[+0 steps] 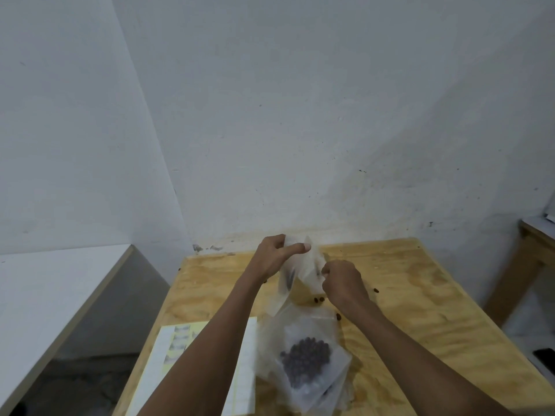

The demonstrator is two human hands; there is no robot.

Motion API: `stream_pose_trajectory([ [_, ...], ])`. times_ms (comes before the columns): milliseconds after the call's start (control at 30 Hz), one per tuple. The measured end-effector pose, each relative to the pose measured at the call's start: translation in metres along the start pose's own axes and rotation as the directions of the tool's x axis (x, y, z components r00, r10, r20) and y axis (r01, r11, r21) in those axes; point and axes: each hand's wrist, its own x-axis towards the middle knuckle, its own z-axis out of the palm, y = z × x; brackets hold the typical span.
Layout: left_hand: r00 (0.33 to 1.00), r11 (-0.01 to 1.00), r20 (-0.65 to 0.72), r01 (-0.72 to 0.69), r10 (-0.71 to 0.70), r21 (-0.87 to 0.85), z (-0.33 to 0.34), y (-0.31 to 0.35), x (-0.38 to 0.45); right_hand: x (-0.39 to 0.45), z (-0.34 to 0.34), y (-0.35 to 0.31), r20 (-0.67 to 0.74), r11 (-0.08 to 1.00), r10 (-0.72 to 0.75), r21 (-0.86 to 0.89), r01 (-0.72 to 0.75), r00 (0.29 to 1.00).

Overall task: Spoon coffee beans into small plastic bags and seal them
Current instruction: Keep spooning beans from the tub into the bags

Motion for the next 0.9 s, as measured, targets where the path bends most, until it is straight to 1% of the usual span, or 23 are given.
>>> stream_pose_trajectory([
  [100, 0.999, 0.989, 0.023, 0.048, -0.045, -0.142, 0.008, 0.011, 0.007, 0.005, 0.001, 0.006, 0.072, 0.998, 0.046, 0.048, -0.05, 0.996],
  [167, 0.997, 0.973, 0.044, 0.064, -0.056, -0.22, 0.012, 0.013, 0.012, 0.01, 0.0, 0.01, 0.089, 0.993, 0.081, 0.079, -0.088, 0.993],
  [233, 0.997, 0.968, 0.045, 0.066, -0.057, -0.241, 0.014, 0.014, 0.016, 0.015, -0.002, 0.014, 0.112, 0.989, 0.092, 0.105, -0.103, 0.99],
  [300, 1.0, 0.977, -0.013, 0.015, -0.019, -0.214, 0.014, 0.014, 0.017, 0.018, -0.004, 0.017, 0.135, 0.986, 0.101, 0.117, -0.117, 0.986],
  [367, 0.994, 0.985, -0.094, -0.063, 0.048, -0.163, 0.01, 0.018, 0.016, 0.019, -0.004, 0.017, 0.12, 0.986, 0.097, 0.125, -0.112, 0.988],
  [433, 0.986, 0.985, -0.108, -0.136, 0.125, -0.106, 0.006, 0.027, 0.017, 0.018, -0.002, 0.015, 0.099, 0.99, 0.079, 0.105, -0.09, 0.992],
  [500, 0.987, 0.986, -0.057, -0.155, 0.151, -0.067, 0.004, 0.038, 0.019, 0.018, 0.002, 0.014, 0.072, 0.995, 0.056, 0.076, -0.061, 0.996],
  [567, 0.99, 0.99, 0.017, -0.137, 0.138, -0.037, 0.007, 0.048, 0.022, 0.018, 0.006, 0.013, 0.061, 0.994, 0.067, 0.085, -0.073, 0.996],
  [667, 0.987, 0.994, 0.131, -0.096, 0.089, 0.051, 0.015, 0.046, 0.024, 0.018, 0.004, 0.011, 0.079, 0.98, 0.109, 0.157, -0.12, 0.991],
  [767, 0.988, 0.985, 0.135, -0.096, 0.076, 0.143, 0.012, 0.04, 0.019, 0.019, 0.0, 0.013, 0.149, 0.939, 0.144, 0.293, -0.183, 0.978],
  [833, 0.989, 0.975, 0.126, -0.105, 0.081, 0.195, 0.005, 0.035, 0.016, 0.019, -0.003, 0.015, 0.187, 0.882, 0.195, 0.395, -0.255, 0.963],
  [900, 0.991, 0.966, 0.105, -0.101, 0.077, 0.24, -0.004, 0.03, 0.012, 0.017, -0.006, 0.015, 0.221, 0.822, 0.259, 0.462, -0.334, 0.94],
])
